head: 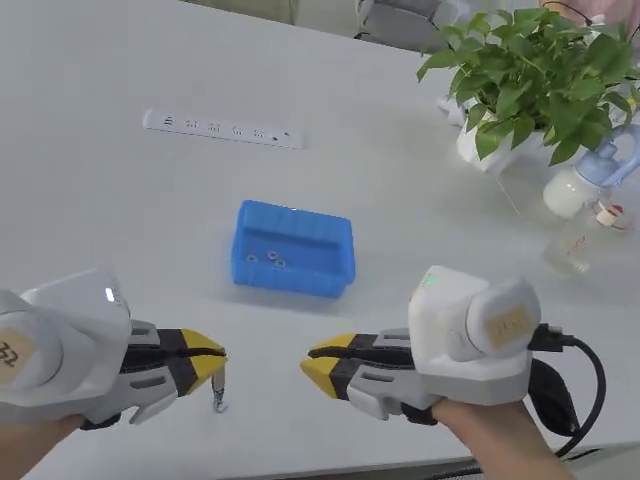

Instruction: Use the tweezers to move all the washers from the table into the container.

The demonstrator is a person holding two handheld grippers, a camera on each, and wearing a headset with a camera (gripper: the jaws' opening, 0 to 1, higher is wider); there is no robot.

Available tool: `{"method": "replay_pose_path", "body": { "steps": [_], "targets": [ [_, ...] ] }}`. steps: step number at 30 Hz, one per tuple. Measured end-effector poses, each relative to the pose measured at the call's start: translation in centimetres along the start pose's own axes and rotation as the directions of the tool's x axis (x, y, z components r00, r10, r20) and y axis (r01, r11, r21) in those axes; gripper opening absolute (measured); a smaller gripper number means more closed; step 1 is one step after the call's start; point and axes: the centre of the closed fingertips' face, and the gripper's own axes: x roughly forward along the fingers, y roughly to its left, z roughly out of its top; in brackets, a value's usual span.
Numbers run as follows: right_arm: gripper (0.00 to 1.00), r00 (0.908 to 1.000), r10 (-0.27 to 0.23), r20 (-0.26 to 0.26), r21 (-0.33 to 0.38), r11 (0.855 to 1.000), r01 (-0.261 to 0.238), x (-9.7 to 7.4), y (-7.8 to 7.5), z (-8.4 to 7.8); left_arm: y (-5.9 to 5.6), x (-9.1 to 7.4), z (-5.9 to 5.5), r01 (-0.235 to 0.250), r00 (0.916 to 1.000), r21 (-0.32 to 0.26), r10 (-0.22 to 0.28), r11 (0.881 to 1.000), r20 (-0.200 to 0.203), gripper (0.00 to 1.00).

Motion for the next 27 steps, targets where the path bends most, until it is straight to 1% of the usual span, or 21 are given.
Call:
{"method": "replay_pose_path", "body": {
  "steps": [1, 5, 7, 8, 11, 12, 14, 15, 16, 17, 19, 20, 22, 23, 24, 25, 27],
  "targets": [
    [0.03, 1.0000, 0.004, -0.005, 0.001, 1.000, -0.004, 0.0, 0.1, -0.1, 0.0, 0.0, 0.2, 0.004, 1.0000, -0.008, -0.004, 1.000, 0.005, 0.00],
    [0.03, 0.9999, 0.013, -0.005, 0.007, 1.000, -0.013, 0.3, 0.1, -0.3, -0.1, 0.1, 0.2, 0.000, 1.0000, -0.008, 0.001, 1.000, 0.003, 0.00],
    [0.03, 0.9995, 0.029, -0.012, -0.009, 1.000, -0.029, 0.8, 0.5, -0.4, 0.0, 0.1, 0.1, -0.002, 1.0000, -0.002, 0.002, 1.000, 0.001, 0.00],
    [0.03, 0.9985, 0.046, -0.029, -0.047, 0.998, -0.047, 1.3, 0.8, -0.5, 0.0, 0.1, 0.1, -0.001, 1.0000, -0.002, 0.001, 1.000, 0.000, 0.00],
    [0.08, 0.9940, 0.075, -0.080, -0.110, 0.990, -0.083, 2.6, 1.4, -0.8, 0.0, 0.0, 0.1, 0.001, 1.0000, -0.005, -0.001, 1.000, -0.003, 0.00],
    [0.08, 0.9910, 0.090, -0.100, -0.134, 0.986, -0.103, 3.3, 1.6, -0.8, 0.0, 0.0, 0.1, 0.002, 1.0000, -0.005, -0.002, 1.000, -0.005, 0.00],
    [0.09, 0.9881, 0.124, -0.091, -0.151, 0.979, -0.137, 4.6, 2.1, -0.3, -0.1, -0.1, 0.0, 0.005, 0.9997, 0.003, -0.005, 1.000, -0.022, 0.00],
    [0.10, 0.9849, 0.141, -0.100, -0.159, 0.975, -0.156, 5.2, 2.3, -0.4, -0.2, -0.2, 0.0, 0.005, 0.9996, 0.007, -0.005, 1.000, -0.026, 0.00],
    [0.10, 0.9777, 0.165, -0.130, -0.175, 0.967, -0.186, 6.0, 2.5, -0.8, -0.2, -0.2, -0.1, 0.010, 0.9995, 0.004, -0.010, 1.000, -0.030, 0.00],
    [0.10, 0.9756, 0.165, -0.145, -0.188, 0.964, -0.191, 6.6, 2.5, -1.0, -0.2, -0.2, -0.2, 0.011, 0.9995, 0.004, -0.011, 1.000, -0.031, 0.00],
    [0.11, 0.9658, 0.189, -0.178, -0.202, 0.954, -0.223, 7.9, 2.7, -1.7, -0.2, -0.4, -0.3, 0.016, 0.9991, 0.006, -0.016, 1.000, -0.039, 0.00],
    [0.11, 0.9636, 0.193, -0.185, -0.212, 0.950, -0.231, 8.5, 2.7, -1.8, -0.2, -0.5, -0.4, 0.021, 0.9987, 0.008, -0.020, 1.000, -0.047, 0.00],
    [0.10, 0.9601, 0.216, -0.178, -0.226, 0.941, -0.253, 9.0, 3.0, -1.7, -0.2, -0.7, -0.6, 0.028, 0.9977, 0.020, -0.026, 0.999, -0.063, 0.00],
    [0.09, 0.9584, 0.216, -0.187, -0.222, 0.941, -0.255, 9.4, 3.0, -1.8, -0.1, -0.7, -0.7, 0.029, 0.9971, 0.025, -0.028, 0.999, -0.071, 0.00],
    [0.11, 0.9525, 0.223, -0.207, -0.234, 0.934, -0.269, 9.6, 3.1, -2.0, -0.2, -0.8, -0.7, 0.031, 0.9968, 0.026, -0.029, 0.999, -0.075, 0.00],
    [0.12, 0.9455, 0.237, -0.224, -0.247, 0.925, -0.290, 9.9, 3.4, -2.2, -0.2, -0.8, -0.8, 0.033, 0.9966, 0.026, -0.031, 0.999, -0.077, 0.00],
    [0.12, 0.9404, 0.238, -0.243, -0.268, 0.915, -0.301, 10.2, 3.5, -2.5, -0.3, -0.8, -0.8, 0.038, 0.9964, 0.023, -0.036, 0.999, -0.077, 0.00]
  ]
}}
